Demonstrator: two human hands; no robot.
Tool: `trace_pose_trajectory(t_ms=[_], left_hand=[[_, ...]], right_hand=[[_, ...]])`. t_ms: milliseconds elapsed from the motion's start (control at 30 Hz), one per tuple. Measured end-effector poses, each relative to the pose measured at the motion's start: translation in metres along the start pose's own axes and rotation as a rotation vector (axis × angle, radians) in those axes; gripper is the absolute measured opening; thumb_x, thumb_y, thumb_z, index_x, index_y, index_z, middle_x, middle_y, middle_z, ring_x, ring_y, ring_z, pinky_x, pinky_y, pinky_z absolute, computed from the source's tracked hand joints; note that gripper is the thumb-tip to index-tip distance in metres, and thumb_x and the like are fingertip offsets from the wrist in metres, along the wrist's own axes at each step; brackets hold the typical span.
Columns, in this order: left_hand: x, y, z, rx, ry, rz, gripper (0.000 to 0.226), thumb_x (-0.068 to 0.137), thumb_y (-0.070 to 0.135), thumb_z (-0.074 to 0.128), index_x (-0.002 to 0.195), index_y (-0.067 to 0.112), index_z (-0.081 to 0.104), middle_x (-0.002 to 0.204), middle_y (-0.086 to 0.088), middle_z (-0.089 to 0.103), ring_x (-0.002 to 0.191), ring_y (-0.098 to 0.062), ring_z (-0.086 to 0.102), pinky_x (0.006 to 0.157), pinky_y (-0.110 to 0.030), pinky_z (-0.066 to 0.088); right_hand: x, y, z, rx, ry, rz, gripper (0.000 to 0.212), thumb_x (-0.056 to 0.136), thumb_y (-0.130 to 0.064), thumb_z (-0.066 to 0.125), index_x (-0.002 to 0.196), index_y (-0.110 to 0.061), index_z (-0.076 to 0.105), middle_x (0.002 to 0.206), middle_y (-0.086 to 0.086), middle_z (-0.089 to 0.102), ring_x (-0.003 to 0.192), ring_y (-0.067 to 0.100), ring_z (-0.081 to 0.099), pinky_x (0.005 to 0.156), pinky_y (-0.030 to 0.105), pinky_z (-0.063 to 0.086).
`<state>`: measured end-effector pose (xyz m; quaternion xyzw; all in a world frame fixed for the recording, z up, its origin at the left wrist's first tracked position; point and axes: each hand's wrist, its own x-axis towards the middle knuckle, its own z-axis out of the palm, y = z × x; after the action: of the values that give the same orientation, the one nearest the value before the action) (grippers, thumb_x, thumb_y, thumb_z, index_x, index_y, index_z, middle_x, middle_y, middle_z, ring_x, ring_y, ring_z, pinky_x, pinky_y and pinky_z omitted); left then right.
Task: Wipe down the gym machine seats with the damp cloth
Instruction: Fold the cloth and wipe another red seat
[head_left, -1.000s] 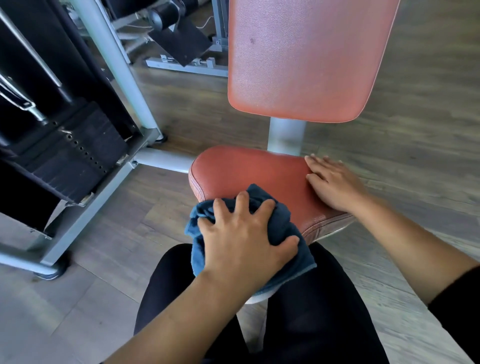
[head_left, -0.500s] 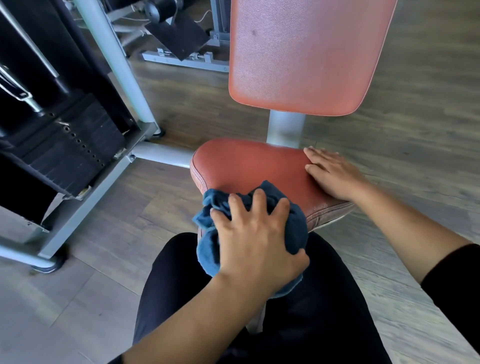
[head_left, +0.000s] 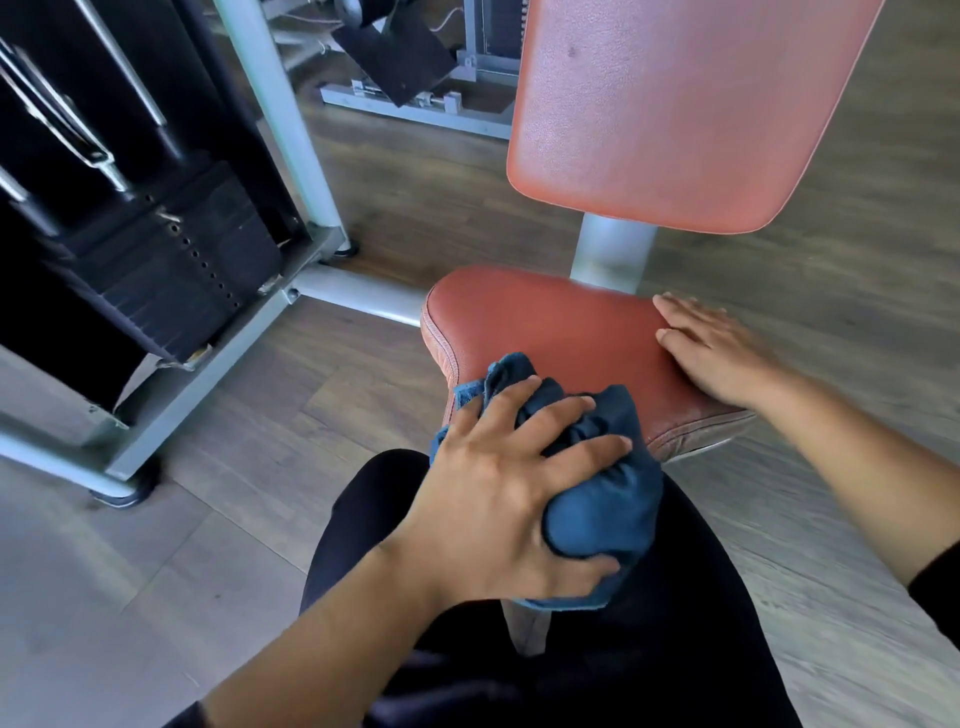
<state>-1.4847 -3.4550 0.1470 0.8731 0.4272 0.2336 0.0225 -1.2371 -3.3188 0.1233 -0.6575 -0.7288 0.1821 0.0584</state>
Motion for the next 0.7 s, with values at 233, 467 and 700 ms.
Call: trace_pose_trajectory(t_ms=[233,467,700], left_hand=[[-0.003,-0.035,0.001,-0.300,0.173,0.077,0.058,0.068,0.054,0.071,0.111,0.015,0.070,0.125,-0.005,0.061,0.125,-0.022,0.049,0.103,-0.046,0.039],[0.014,-0.061,0.006,-0.482,0.132,-0.309,0.052,0.069,0.053,0.066,0.115,0.028,0.064,0.131,0.006,0.054,0.128,-0.012,0.044,0.111,-0.032,0.028],[0.067,-0.084,0.025,-0.287,0.099,-0.603,0.061,0.061,0.062,0.059,0.113,0.032,0.063,0.123,0.005,0.056,0.123,-0.018,0.042,0.111,-0.030,0.023]], right_hand=[[0.000,-0.007,0.002,-0.058,0.007,0.018,0.056,0.101,-0.041,0.027,0.151,-0.017,0.019,0.159,0.000,0.011,0.147,0.016,0.004,0.117,0.033,-0.004],[0.003,-0.028,0.006,-0.045,-0.027,-0.057,0.059,0.100,-0.048,0.024,0.151,-0.021,0.018,0.159,-0.003,0.009,0.146,0.011,0.002,0.119,0.032,-0.003],[0.001,-0.030,0.011,-0.031,-0.003,-0.053,0.054,0.102,-0.041,0.020,0.151,-0.019,0.018,0.159,-0.002,0.012,0.146,0.012,0.005,0.119,0.033,0.000]])
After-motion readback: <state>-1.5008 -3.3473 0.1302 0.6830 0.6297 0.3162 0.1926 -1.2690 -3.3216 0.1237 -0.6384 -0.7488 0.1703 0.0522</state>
